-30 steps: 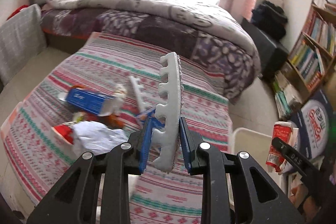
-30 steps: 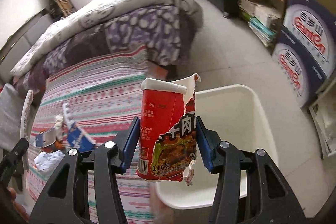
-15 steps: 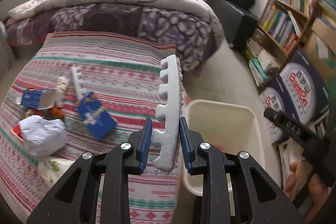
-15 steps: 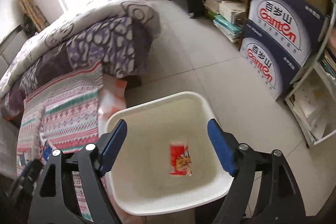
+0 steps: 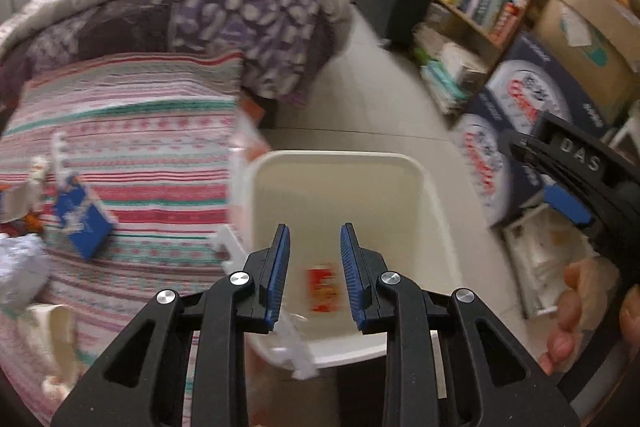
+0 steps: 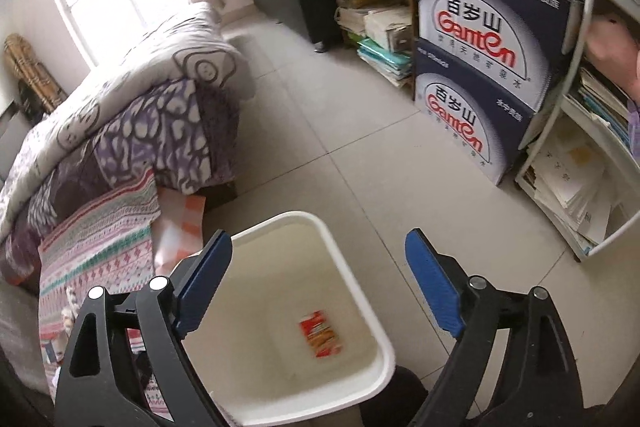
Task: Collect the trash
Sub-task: 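Carry the red noodle cup to the white bin and release it, then lower the left gripper and grasp the wrapped white snack bag, then grasp the white paper cup with the right gripper while left holds snack, then carry the paper cup and snack bag to the bin and release both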
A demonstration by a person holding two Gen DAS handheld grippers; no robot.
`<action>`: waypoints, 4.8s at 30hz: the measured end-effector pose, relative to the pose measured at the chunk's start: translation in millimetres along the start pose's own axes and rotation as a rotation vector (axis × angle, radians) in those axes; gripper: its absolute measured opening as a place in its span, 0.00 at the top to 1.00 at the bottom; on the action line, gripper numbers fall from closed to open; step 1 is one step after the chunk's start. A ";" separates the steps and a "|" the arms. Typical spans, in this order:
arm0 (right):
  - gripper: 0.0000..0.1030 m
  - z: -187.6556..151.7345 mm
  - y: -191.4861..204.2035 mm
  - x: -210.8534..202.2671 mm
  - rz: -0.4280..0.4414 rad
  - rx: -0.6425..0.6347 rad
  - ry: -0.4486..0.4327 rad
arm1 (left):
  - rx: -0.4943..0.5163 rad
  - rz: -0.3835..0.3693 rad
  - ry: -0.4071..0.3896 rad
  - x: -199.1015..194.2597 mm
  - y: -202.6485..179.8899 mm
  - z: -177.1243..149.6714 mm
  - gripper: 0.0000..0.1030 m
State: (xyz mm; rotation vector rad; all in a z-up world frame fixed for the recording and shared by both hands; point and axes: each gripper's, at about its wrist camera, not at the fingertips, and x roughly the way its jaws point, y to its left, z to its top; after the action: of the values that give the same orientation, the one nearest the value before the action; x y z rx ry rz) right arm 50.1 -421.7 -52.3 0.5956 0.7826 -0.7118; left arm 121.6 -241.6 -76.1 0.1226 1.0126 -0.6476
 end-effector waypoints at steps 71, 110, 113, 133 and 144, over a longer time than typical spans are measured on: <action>0.08 -186.3 249.1 -26.4 0.337 -0.753 0.191 | -0.810 0.279 0.129 -146.5 281.5 -197.4 0.70; 0.31 -252.4 326.5 -82.5 0.744 -1.134 0.218 | -0.790 0.441 -0.160 -216.8 315.1 -144.3 0.70; 0.31 -237.5 320.3 -88.3 0.744 -1.078 0.164 | -0.768 0.444 -0.172 -215.5 309.4 -136.8 0.70; 0.29 -162.0 255.7 -72.2 0.420 -0.742 -0.077 | -0.483 0.537 -0.248 -176.0 230.7 -71.4 0.69; 0.28 -121.8 208.0 -59.6 0.294 -0.621 -0.119 | -0.390 0.490 -0.243 -142.7 187.9 -44.9 0.69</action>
State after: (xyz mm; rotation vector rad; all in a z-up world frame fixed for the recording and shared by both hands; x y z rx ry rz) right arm 126.3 -186.3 -30.5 0.0955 0.7360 -0.2060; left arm 140.8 -8.8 -20.1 -0.0516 0.8139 -0.0109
